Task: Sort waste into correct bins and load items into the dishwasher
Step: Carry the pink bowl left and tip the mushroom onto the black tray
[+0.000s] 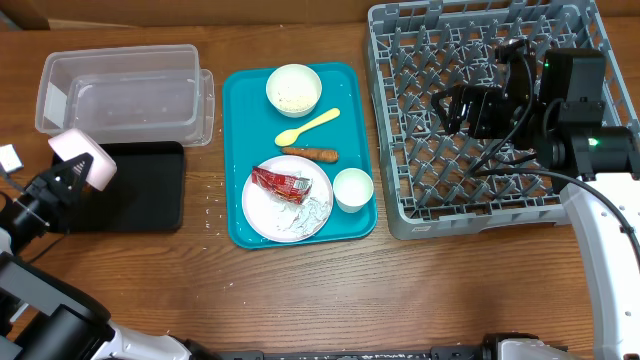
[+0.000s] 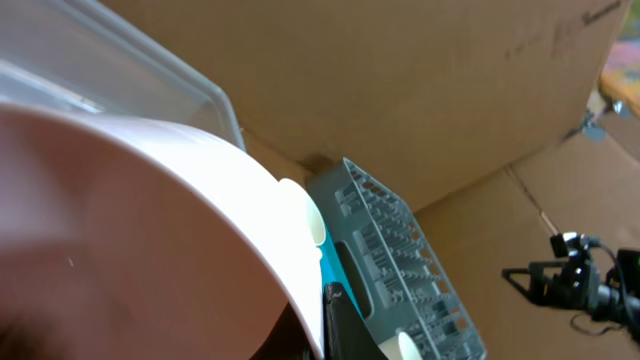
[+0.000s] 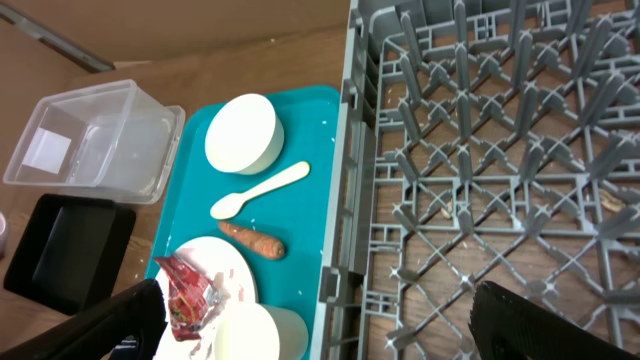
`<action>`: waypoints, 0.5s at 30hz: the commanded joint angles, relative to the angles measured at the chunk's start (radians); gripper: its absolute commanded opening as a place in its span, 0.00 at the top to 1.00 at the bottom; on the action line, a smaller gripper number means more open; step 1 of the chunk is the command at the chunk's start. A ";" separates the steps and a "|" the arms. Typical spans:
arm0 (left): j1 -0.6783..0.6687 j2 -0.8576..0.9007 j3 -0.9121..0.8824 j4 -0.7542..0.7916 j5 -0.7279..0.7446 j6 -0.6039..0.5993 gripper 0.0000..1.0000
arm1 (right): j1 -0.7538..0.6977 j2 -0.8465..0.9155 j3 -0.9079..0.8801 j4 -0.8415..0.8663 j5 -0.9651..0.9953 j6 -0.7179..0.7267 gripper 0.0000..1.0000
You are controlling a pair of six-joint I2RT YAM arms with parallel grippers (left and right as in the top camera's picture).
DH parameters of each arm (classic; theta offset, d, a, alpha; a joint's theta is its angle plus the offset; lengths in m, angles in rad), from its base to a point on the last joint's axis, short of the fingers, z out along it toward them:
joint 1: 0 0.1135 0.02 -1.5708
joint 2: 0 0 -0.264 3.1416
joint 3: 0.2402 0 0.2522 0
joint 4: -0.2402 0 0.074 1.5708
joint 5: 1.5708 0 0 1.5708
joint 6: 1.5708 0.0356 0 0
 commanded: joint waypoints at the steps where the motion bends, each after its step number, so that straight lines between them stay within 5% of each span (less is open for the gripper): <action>1: -0.026 -0.005 -0.002 0.068 0.034 -0.034 0.96 | -0.002 0.002 0.033 -0.003 -0.006 0.003 0.00; 7: -0.089 -0.014 0.017 0.146 0.012 -0.167 0.96 | -0.002 0.002 0.033 0.000 -0.006 0.003 0.00; 11: -0.269 -0.106 0.139 0.136 -0.256 -0.312 0.96 | -0.002 0.002 0.033 0.000 -0.006 0.003 0.00; 15: -0.570 -0.196 0.263 0.119 -0.717 -0.406 0.96 | -0.002 0.002 0.033 0.000 -0.006 0.003 0.00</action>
